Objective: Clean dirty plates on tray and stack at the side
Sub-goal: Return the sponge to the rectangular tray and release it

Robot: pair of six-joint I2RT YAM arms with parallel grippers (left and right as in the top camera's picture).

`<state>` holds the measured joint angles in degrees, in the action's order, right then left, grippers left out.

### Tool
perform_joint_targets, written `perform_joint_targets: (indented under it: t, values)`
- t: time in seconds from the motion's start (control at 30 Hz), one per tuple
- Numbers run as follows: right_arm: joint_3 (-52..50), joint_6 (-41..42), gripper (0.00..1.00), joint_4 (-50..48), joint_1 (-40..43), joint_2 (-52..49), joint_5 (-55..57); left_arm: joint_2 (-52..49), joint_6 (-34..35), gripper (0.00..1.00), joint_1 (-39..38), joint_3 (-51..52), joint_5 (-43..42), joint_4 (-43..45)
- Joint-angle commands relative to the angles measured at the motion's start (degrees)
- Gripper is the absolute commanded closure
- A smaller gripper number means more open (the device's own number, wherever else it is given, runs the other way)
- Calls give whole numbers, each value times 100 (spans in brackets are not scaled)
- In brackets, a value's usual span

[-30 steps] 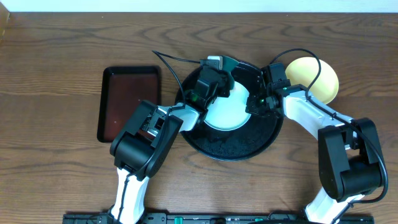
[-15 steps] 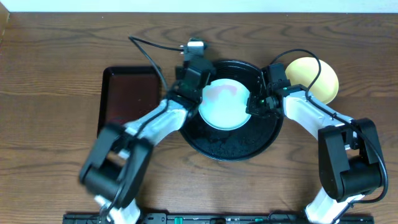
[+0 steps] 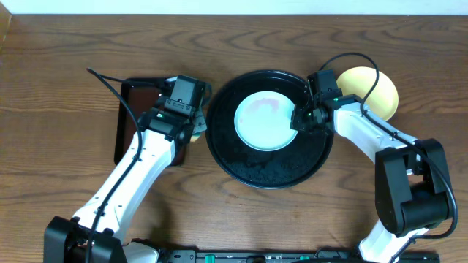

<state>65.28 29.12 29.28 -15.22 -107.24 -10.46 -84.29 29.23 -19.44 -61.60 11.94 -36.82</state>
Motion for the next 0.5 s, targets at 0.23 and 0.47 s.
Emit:
perform_joint_targets:
  t: [0.23,0.47]
  values:
    - [629,-116,99,442,50,52,260,63,155,93,1180,-13,-94,-632]
    - [629,-157,99,535,48,52,361,61,153,93,2094,-7,-448,-667]
